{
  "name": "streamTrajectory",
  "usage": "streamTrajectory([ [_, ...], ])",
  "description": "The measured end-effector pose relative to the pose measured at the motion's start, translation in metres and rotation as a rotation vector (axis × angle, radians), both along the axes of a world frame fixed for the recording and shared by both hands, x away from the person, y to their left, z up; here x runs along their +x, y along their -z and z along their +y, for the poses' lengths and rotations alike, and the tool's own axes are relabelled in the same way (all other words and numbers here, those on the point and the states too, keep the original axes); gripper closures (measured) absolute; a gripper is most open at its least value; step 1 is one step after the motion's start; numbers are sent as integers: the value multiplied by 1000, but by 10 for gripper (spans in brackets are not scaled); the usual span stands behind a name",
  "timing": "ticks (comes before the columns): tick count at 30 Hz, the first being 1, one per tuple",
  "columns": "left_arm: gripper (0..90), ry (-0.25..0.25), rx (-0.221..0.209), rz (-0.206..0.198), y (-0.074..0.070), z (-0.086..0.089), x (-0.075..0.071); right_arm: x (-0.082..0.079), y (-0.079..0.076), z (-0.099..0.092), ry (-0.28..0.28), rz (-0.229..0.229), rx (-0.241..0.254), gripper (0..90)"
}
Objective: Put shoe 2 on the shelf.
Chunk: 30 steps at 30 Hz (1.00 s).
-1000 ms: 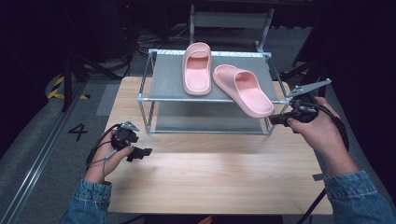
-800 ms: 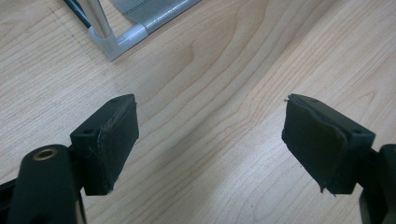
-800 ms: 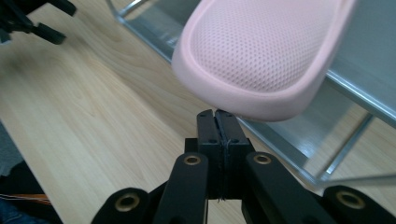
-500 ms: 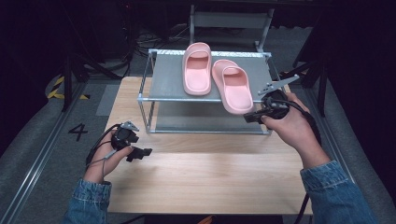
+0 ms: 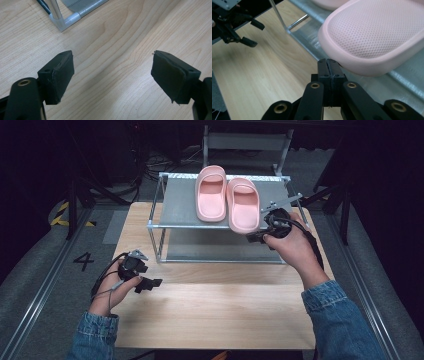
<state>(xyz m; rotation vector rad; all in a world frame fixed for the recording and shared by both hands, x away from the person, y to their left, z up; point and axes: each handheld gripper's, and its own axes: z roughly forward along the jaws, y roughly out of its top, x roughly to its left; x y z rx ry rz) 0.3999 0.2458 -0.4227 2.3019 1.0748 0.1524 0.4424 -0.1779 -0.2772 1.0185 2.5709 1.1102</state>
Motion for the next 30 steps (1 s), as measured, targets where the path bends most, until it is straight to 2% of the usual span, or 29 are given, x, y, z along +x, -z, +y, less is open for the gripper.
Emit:
streamTrajectory([
  [17,190,-2,-2,-3,0,1,0,28,-2,18,37,-17,-56,900],
  [24,190,-3,-3,-5,0,1,0,41,4,21,61,-2,-106,900],
  [30,190,8,-5,0,0,-2,2,43,5,20,59,22,-79,878],
])
